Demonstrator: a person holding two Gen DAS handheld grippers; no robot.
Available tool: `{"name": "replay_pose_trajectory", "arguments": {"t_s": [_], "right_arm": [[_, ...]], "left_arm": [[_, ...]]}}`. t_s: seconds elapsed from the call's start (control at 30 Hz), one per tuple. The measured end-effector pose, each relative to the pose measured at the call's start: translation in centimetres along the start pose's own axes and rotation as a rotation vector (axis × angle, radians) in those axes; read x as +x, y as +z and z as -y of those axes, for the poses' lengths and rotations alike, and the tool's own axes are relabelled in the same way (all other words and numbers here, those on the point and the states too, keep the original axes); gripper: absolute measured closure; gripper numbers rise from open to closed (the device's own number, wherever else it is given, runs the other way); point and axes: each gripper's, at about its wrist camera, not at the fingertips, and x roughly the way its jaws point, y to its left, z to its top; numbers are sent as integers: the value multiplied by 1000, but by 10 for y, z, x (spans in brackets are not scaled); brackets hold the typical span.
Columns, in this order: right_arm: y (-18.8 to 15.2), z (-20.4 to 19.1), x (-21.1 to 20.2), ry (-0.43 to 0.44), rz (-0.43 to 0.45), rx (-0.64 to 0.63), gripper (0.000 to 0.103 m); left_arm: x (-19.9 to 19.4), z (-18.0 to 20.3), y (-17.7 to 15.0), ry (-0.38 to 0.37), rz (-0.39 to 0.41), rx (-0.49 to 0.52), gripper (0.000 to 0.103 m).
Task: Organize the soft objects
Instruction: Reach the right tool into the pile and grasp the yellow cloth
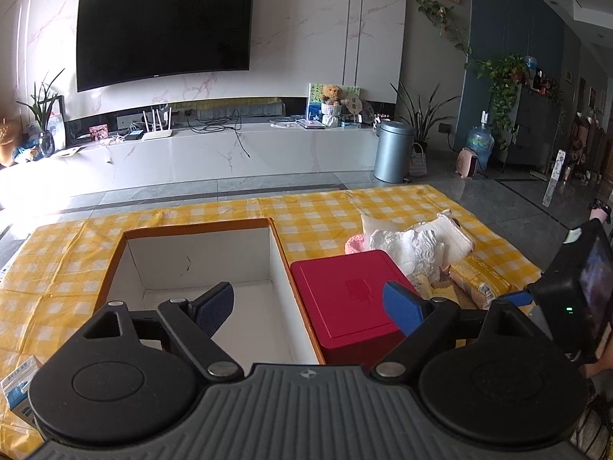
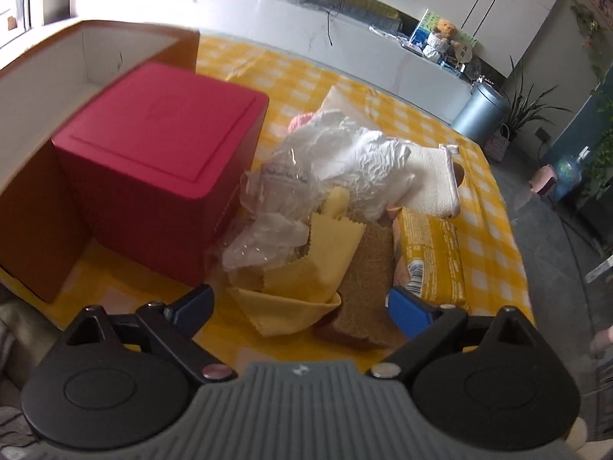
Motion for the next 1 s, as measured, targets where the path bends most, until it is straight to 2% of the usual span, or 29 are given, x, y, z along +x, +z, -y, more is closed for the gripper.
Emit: {"name": "replay_pose_trajectory", "arguments": {"t_s": [0.07,0.13,0.2,0.23,0.27,0.3,0.33,0.4,0.53,0.7,0.8,1.0], "right_arm": [[0,-7,14,-25,-45,-60,7],[0,-15,25,-44,-77,-112,13],[-1,-20,30,-72,-101,-150,32],[-3,-22,31,-79,-107,-160,36],[-4,-23,31,-80,-110,-165,46],[-5,-22,32,-80,-112,-159,61],[-6,-21,32,-89,-116,-143,70],[-6,-16,32,-121,-121,-119,102],[-9,-13,17,-122,-35,-73,103],[-13,3,-3,-201,67,49,103],[-13,17,-5,-230,89,141,103],[-20,46,-8,-214,133,320,103]], "left_arm": [[6,6,-2,-10,-20,35,0],[9,12,-3,-22,-37,61,0],[11,16,-5,-32,-51,87,0],[11,18,-5,-31,-55,97,0],[11,20,-5,-31,-60,109,0],[12,22,-5,-31,-65,117,0],[12,24,-5,-31,-71,123,0],[15,27,-3,-29,-93,131,0],[19,36,2,-17,-120,163,0],[29,58,14,-40,-145,238,0],[44,73,24,-86,-205,273,0],[91,106,38,-149,-344,309,0]]}}
